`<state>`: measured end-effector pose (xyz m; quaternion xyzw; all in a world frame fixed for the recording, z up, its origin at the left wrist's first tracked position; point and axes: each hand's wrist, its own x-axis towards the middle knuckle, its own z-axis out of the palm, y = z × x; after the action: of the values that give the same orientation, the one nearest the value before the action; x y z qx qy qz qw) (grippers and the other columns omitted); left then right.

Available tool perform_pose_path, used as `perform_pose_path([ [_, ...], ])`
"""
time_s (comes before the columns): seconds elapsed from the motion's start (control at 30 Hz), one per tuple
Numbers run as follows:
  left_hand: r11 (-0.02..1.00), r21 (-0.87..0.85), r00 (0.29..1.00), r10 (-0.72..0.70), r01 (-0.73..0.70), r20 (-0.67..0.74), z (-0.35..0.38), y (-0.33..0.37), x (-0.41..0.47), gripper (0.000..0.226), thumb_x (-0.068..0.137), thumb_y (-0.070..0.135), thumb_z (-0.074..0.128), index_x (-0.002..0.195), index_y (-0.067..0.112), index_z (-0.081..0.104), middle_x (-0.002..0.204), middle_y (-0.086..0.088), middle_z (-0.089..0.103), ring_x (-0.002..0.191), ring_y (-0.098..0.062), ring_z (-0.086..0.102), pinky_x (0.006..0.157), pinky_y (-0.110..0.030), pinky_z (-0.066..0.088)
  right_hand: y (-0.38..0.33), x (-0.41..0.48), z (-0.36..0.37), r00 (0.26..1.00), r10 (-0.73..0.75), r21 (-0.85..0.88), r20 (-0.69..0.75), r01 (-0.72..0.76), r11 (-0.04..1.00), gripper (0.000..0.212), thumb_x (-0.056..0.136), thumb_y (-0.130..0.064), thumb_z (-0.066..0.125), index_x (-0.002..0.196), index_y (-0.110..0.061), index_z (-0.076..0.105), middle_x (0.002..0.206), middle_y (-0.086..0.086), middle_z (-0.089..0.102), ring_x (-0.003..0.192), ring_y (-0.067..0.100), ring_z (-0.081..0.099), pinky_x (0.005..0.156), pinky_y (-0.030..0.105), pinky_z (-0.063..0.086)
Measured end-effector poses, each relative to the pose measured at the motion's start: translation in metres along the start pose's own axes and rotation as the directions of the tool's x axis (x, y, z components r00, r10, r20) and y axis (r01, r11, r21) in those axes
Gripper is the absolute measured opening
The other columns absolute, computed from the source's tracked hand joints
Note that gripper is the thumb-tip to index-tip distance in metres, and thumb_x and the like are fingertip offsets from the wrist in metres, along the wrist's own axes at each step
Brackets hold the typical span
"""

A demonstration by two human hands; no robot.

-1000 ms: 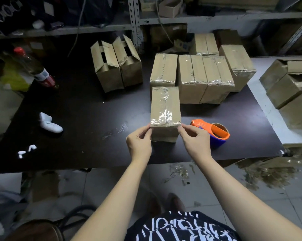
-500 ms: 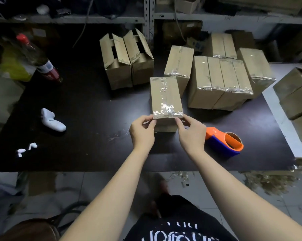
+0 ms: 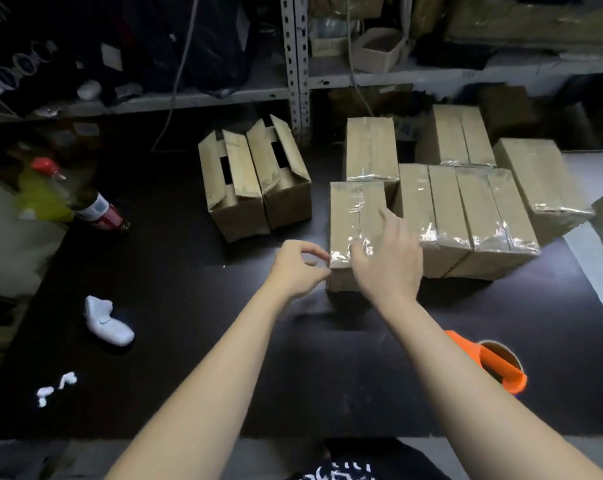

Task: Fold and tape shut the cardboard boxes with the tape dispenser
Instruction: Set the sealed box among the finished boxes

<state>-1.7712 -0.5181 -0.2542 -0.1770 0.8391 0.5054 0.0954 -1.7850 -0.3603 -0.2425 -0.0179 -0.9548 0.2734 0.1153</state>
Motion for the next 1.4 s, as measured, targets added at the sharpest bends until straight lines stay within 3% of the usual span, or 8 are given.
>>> perform_pose_path([
  [0.07, 1.0, 0.026, 1.0, 0.015, -0.016, 0.01, -0.027, 0.012, 0.019, 0.037, 0.081, 0.003, 0.078, 0.111, 0.025, 0.077, 0.105, 0.009, 0.071, 0.092, -0.003, 0.067, 0.065, -0.011, 0.051, -0.012, 0.027, 0.009, 0.993, -0.069, 0.098, 0.092, 0.06, 0.993, 0.058, 0.092, -0.03, 0.065, 0.146, -0.014, 0.049, 0.132, 0.01, 0.059, 0.122, 0.03, 0.052, 0.102, 0.044, 0.046],
  [0.27, 0.968, -0.25, 0.874, -0.143, 0.026, -0.463, -0.078, 0.037, 0.092, 0.029, 0.095, 0.017, 0.072, 0.123, 0.018, 0.07, 0.117, 0.0, 0.067, 0.111, -0.019, 0.064, 0.099, -0.037, 0.054, -0.058, 0.105, 0.051, 0.954, -0.167, 0.308, 0.248, 0.086, 0.948, 0.051, 0.101, -0.031, 0.061, 0.148, -0.015, 0.049, 0.142, 0.006, 0.056, 0.133, 0.025, 0.048, 0.114, 0.037, 0.036],
  [0.4, 0.991, 0.076, 0.822, -0.047, 0.109, -0.568, -0.072, 0.048, 0.121, 0.031, 0.101, 0.022, 0.064, 0.13, 0.01, 0.067, 0.121, -0.009, 0.069, 0.117, -0.027, 0.064, 0.095, -0.032, 0.049, -0.08, 0.144, 0.088, 0.927, -0.046, 0.351, 0.371, -0.095, 0.932, 0.058, 0.102, -0.038, 0.058, 0.152, -0.01, 0.046, 0.147, 0.015, 0.055, 0.138, 0.032, 0.047, 0.115, 0.04, 0.035],
  [0.57, 0.876, 0.437, 0.84, 0.073, 0.204, -0.538, -0.055, 0.05, 0.144, 0.025, 0.098, 0.034, 0.065, 0.113, 0.015, 0.072, 0.107, -0.01, 0.069, 0.103, -0.033, 0.066, 0.087, -0.049, 0.058, -0.087, 0.164, 0.106, 0.881, -0.015, 0.278, 0.474, -0.133, 0.951, 0.055, 0.099, -0.037, 0.06, 0.144, -0.007, 0.054, 0.14, 0.015, 0.062, 0.133, 0.035, 0.054, 0.104, 0.036, 0.043],
  [0.67, 0.927, 0.327, 0.816, 0.041, 0.185, -0.577, -0.054, 0.048, 0.147, 0.033, 0.093, 0.034, 0.072, 0.124, 0.023, 0.07, 0.119, -0.005, 0.069, 0.115, -0.028, 0.063, 0.095, -0.051, 0.055, -0.088, 0.168, 0.105, 0.87, -0.03, 0.24, 0.492, -0.102, 0.966, 0.035, 0.096, -0.039, 0.06, 0.12, -0.014, 0.069, 0.119, 0.01, 0.073, 0.116, 0.034, 0.063, 0.088, 0.037, 0.048],
  [0.87, 0.998, -0.03, 0.856, -0.063, 0.055, -0.512, -0.058, 0.053, 0.142, 0.063, 0.086, 0.018, 0.082, 0.144, 0.018, 0.058, 0.127, -0.003, 0.068, 0.12, -0.023, 0.063, 0.105, -0.043, 0.052, -0.082, 0.169, 0.087, 0.875, 0.004, 0.298, 0.485, -0.17, 0.939, 0.033, 0.095, -0.036, 0.066, 0.119, -0.015, 0.073, 0.117, 0.005, 0.075, 0.112, 0.029, 0.066, 0.092, 0.035, 0.052],
  [1.0, 0.978, -0.208, 0.873, -0.113, 0.014, -0.475, -0.058, 0.06, 0.129, 0.073, 0.085, 0.013, 0.084, 0.15, 0.013, 0.05, 0.132, -0.005, 0.066, 0.118, -0.016, 0.062, 0.092, -0.024, 0.046, -0.077, 0.165, 0.071, 0.876, 0.005, 0.372, 0.482, -0.21, 0.904, 0.037, 0.093, -0.038, 0.071, 0.121, -0.015, 0.074, 0.119, 0.002, 0.075, 0.113, 0.024, 0.068, 0.097, 0.039, 0.055],
  [1.4, 0.896, -0.235, 0.872, 0.256, -0.376, -0.418, -0.091, 0.073, 0.045, 0.078, 0.087, 0.013, 0.082, 0.155, 0.019, 0.045, 0.135, 0.012, 0.055, 0.128, -0.011, 0.055, 0.113, -0.038, 0.047, -0.108, 0.094, -0.018, 0.978, 0.008, 0.693, 0.209, -0.154, 0.704, 0.056, 0.096, -0.025, 0.073, 0.149, -0.017, 0.054, 0.141, -0.002, 0.061, 0.125, 0.01, 0.056, 0.107, 0.033, 0.049],
])
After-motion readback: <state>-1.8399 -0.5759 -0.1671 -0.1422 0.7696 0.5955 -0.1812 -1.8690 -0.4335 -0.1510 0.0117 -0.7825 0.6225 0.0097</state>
